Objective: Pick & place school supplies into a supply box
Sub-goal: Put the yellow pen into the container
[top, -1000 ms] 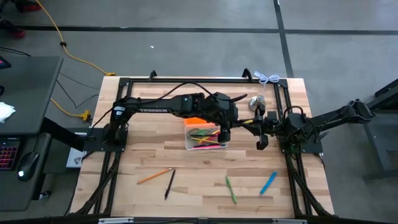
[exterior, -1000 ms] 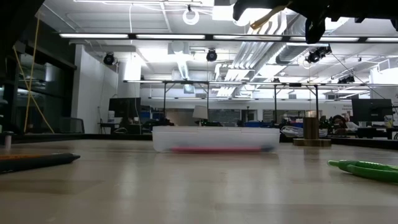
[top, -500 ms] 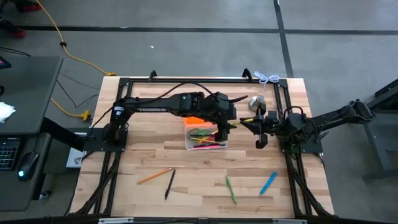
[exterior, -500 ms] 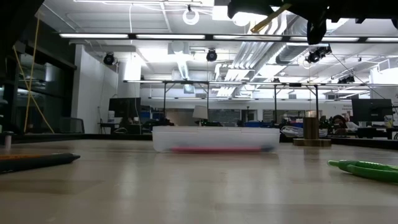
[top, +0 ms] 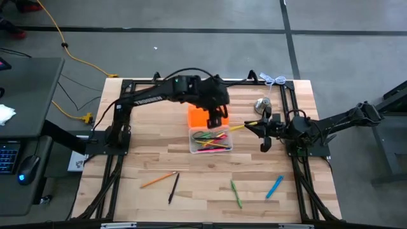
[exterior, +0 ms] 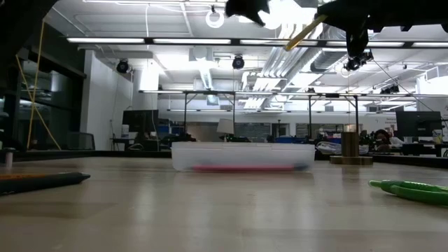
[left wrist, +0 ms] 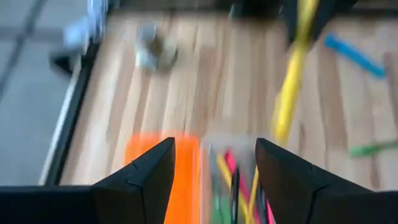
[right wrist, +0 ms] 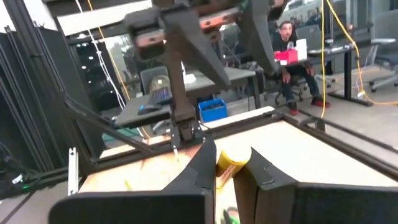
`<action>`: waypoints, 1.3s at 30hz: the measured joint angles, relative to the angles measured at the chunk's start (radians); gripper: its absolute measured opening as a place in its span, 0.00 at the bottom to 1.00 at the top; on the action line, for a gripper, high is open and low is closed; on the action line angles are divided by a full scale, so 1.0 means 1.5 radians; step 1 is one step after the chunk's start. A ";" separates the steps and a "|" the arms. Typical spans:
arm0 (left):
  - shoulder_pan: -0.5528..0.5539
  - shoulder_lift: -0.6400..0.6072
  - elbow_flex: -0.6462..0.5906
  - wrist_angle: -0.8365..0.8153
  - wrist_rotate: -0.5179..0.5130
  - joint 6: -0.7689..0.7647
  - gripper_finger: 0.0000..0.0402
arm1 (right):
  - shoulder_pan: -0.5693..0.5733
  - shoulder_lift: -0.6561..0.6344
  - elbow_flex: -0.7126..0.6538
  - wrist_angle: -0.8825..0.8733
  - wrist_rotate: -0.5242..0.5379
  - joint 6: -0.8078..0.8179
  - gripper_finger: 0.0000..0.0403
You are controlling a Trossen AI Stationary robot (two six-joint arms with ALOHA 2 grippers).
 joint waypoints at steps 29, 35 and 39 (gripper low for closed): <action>0.010 -0.108 -0.388 0.057 0.030 -0.159 0.59 | 0.000 0.001 0.001 -0.088 -0.077 0.055 0.02; 0.001 -0.223 -0.553 0.178 0.026 -0.211 0.58 | 0.000 0.005 0.001 -0.085 -0.094 0.055 0.02; -0.013 -0.294 -0.643 0.226 0.019 -0.243 0.58 | 0.000 0.012 0.001 -0.073 -0.094 0.055 0.02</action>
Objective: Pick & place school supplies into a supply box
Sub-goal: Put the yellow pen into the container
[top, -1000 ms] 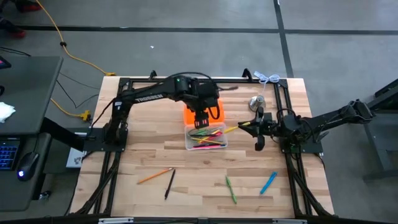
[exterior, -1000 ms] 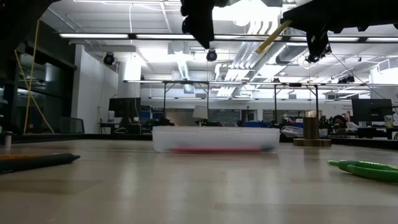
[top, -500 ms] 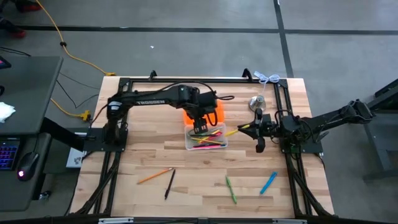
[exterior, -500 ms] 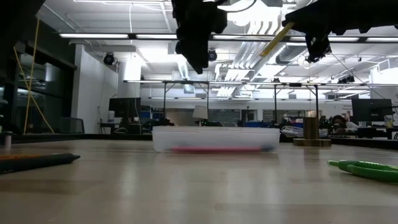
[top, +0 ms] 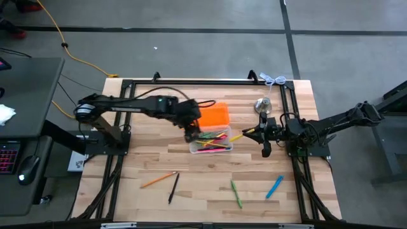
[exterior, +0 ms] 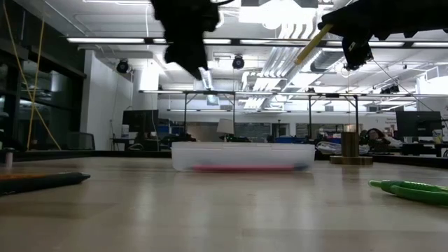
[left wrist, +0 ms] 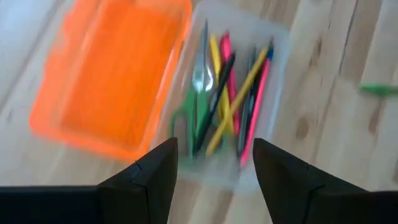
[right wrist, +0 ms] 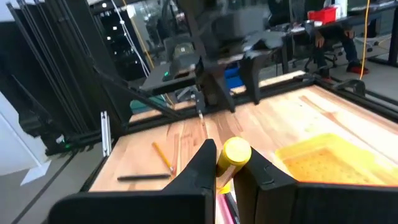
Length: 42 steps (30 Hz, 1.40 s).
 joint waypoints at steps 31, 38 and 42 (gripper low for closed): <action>-0.055 -0.332 -0.419 0.199 -0.088 -0.128 0.58 | -0.012 0.132 -0.001 0.441 -0.215 0.104 0.02; -0.055 -0.332 -0.433 0.201 -0.088 -0.113 0.58 | -0.026 0.142 -0.001 0.535 -0.304 0.154 0.02; -0.055 -0.336 -0.448 0.233 -0.088 -0.094 0.58 | -0.026 0.142 -0.001 0.582 -0.321 0.157 0.02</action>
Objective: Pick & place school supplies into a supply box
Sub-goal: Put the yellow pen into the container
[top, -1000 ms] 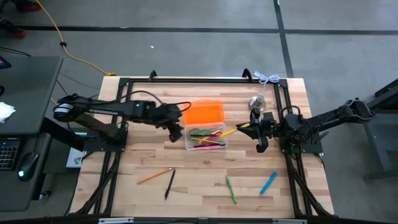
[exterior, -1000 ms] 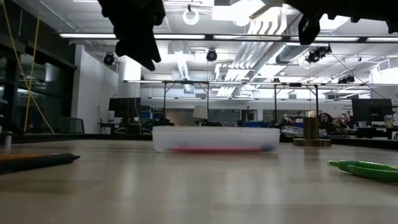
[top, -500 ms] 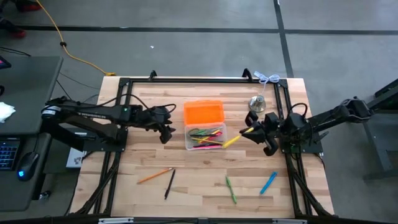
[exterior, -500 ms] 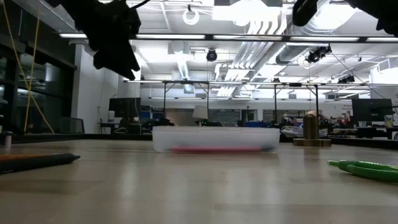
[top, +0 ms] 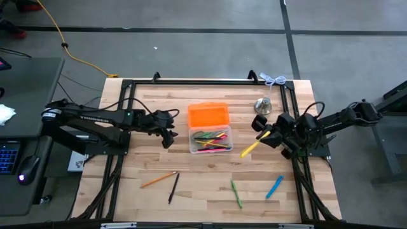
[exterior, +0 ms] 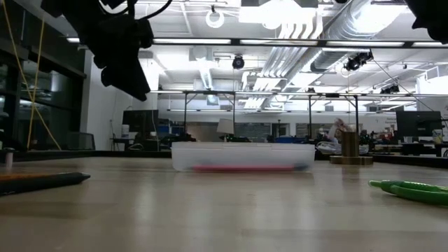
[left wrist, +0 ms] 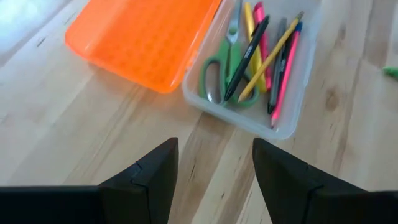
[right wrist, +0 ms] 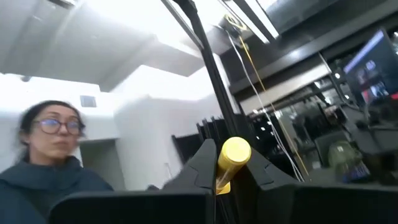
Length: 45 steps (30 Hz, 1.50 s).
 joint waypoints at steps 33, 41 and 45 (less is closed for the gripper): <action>0.000 -0.085 -0.106 0.076 0.000 -0.005 0.58 | -0.010 0.107 0.230 -0.402 -0.037 -0.089 0.02; 0.000 -0.085 -0.106 0.079 -0.001 -0.005 0.58 | -0.022 0.235 0.433 -0.694 -0.070 -0.183 0.02; 0.000 -0.085 -0.106 0.079 -0.001 -0.002 0.58 | -0.023 0.296 0.506 -0.785 -0.070 -0.225 0.02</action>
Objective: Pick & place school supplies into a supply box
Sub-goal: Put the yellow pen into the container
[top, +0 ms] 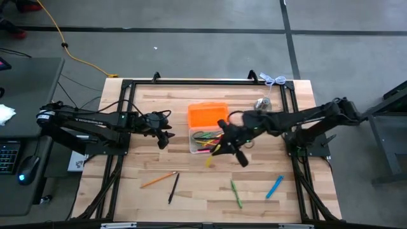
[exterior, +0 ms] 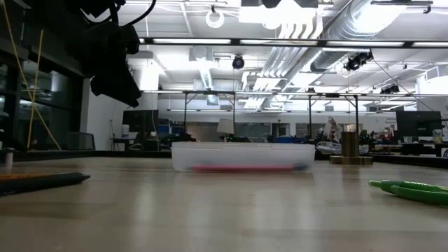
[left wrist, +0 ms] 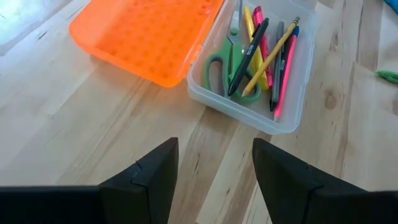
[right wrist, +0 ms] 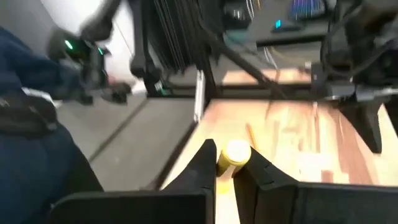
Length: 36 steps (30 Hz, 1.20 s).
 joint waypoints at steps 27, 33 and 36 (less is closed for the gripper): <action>0.000 0.001 -0.025 0.006 -0.005 0.005 0.58 | -0.076 0.148 0.150 -0.276 0.077 -0.111 0.02; 0.000 0.001 -0.044 0.038 -0.005 -0.003 0.58 | -0.094 0.148 0.150 -0.285 0.093 -0.135 0.02; 0.000 0.001 -0.051 0.059 -0.005 -0.003 0.58 | -0.105 0.148 0.150 -0.288 0.094 -0.145 0.02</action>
